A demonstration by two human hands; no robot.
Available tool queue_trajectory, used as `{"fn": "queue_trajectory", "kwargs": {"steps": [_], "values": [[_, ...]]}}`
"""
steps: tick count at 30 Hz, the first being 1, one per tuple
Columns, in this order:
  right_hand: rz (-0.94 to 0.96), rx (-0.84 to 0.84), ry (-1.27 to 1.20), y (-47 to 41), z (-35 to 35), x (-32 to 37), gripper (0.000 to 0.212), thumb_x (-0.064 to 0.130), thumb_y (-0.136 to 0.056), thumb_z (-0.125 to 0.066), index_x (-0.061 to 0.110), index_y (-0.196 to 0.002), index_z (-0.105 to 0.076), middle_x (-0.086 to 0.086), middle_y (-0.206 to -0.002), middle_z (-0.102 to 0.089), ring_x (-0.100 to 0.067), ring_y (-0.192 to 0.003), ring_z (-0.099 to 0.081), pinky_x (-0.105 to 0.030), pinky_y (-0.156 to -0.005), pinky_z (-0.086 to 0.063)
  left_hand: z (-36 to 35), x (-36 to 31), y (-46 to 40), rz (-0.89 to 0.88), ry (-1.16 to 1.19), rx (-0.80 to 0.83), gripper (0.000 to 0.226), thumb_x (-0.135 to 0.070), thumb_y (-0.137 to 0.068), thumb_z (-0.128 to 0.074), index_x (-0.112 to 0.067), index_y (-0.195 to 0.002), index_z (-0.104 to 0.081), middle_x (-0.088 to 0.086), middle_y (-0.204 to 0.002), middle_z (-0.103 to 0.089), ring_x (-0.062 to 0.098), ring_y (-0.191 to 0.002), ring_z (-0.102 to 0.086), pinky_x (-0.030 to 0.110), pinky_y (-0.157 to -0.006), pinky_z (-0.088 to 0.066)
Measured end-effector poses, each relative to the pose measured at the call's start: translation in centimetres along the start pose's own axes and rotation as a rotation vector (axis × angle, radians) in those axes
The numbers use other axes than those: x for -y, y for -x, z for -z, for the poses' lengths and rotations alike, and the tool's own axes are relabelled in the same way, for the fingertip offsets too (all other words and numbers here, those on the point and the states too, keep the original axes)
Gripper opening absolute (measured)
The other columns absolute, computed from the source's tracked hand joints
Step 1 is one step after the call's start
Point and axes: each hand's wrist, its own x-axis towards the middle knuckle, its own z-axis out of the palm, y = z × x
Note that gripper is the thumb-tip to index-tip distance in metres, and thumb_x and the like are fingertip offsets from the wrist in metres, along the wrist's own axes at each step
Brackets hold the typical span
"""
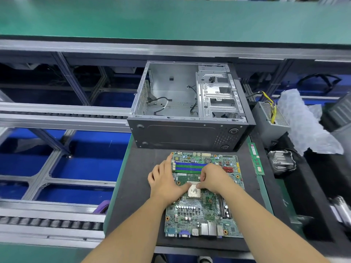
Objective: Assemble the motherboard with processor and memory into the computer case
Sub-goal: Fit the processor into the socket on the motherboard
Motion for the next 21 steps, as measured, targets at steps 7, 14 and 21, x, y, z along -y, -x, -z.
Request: {"fn": "queue_trajectory", "kwargs": {"steps": [7, 14, 21], "values": [[0.108, 0.137, -0.19, 0.8, 1.3, -2.2, 0.042, 0.052, -0.088, -0.071, 0.01, -0.089, -0.076, -0.008, -0.082, -0.075, -0.011, -0.067, -0.064, -0.035, -0.07, -0.054, 0.6, -0.3, 0.0, 0.019, -0.022, 0.084, 0.143, -0.102, -0.032, -0.053, -0.049, -0.147, 0.015, -0.013, -0.156, -0.016, 0.018, -0.145, -0.009, 0.046, -0.118, -0.007], [0.054, 0.133, -0.252, 0.7, 1.9, -2.9, 0.026, 0.033, -0.096, -0.067, 0.015, -0.077, -0.072, -0.004, -0.075, -0.076, -0.01, -0.06, -0.07, -0.021, -0.053, -0.054, 0.6, -0.2, 0.2, 0.015, -0.038, 0.072, 0.142, -0.098, -0.034, -0.057, -0.05, -0.145, 0.017, -0.012, -0.155, -0.019, 0.019, -0.144, -0.011, 0.045, -0.118, -0.009], [-0.031, 0.244, -0.361, 1.4, 1.5, -2.7, 0.023, 0.027, -0.091, -0.075, 0.008, -0.078, -0.075, -0.004, -0.068, -0.075, -0.014, -0.049, -0.061, -0.023, -0.047, -0.048, 0.0, 0.2, -0.1, -0.01, -0.053, 0.069, 0.144, -0.102, -0.034, -0.051, -0.049, -0.146, 0.023, -0.014, -0.16, -0.012, 0.014, -0.148, -0.004, 0.045, -0.119, -0.004]]}}
